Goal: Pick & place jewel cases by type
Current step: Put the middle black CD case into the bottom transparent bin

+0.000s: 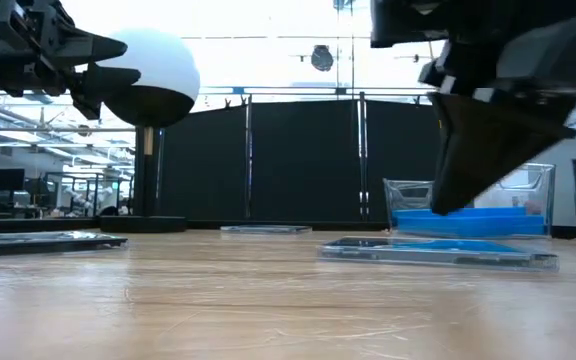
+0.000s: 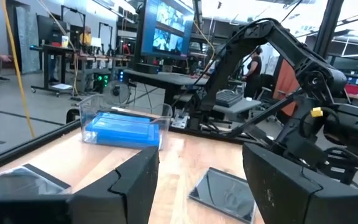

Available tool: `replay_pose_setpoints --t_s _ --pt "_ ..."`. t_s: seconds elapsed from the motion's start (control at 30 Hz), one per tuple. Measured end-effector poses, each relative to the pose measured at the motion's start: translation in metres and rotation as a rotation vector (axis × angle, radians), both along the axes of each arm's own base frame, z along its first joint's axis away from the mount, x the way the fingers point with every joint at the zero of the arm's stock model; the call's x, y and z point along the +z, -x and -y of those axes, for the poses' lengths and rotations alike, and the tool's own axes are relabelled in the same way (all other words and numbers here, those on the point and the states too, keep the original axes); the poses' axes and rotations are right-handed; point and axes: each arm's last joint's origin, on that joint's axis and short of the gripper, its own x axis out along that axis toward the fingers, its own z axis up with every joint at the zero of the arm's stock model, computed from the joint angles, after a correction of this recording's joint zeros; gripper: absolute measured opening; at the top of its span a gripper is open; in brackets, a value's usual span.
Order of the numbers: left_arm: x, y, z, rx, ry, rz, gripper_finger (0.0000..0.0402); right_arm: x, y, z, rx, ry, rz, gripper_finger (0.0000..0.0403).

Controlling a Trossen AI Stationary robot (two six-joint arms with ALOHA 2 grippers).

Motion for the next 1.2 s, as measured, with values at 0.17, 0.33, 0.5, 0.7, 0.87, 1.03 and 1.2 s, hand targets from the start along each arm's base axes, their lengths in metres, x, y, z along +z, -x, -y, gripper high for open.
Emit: replay_pose_setpoints --t_s 0.17,0.33,0.5,0.7,0.87,1.03,1.2 --pt "-0.003 0.000 0.001 -0.020 0.021 -0.025 0.0237 0.016 0.013 -0.004 -0.010 0.086 0.068 0.0000" --pt "-0.008 -0.002 0.001 -0.040 0.072 -0.078 0.0237 0.041 0.039 -0.008 -0.034 0.158 0.224 0.0000" --pt "-0.017 -0.008 0.002 -0.037 0.149 -0.152 0.0237 0.046 0.076 0.004 -0.099 0.104 0.348 0.0000" --pt "-0.028 -0.016 0.003 -0.001 0.214 -0.228 0.0237 0.021 0.114 0.032 -0.140 -0.067 0.495 0.0000" --pt "-0.034 -0.025 0.005 -0.002 0.253 -0.276 0.0237 0.003 0.136 0.053 -0.103 -0.246 0.588 0.0000" --pt "-0.023 -0.051 0.017 -0.128 0.171 -0.366 0.0237 -0.013 0.154 0.072 -0.050 -0.373 0.617 0.0000" --pt "-0.016 -0.102 0.031 -0.180 -0.002 -0.547 0.0237 -0.038 0.168 0.093 -0.087 -0.475 0.563 0.0008"
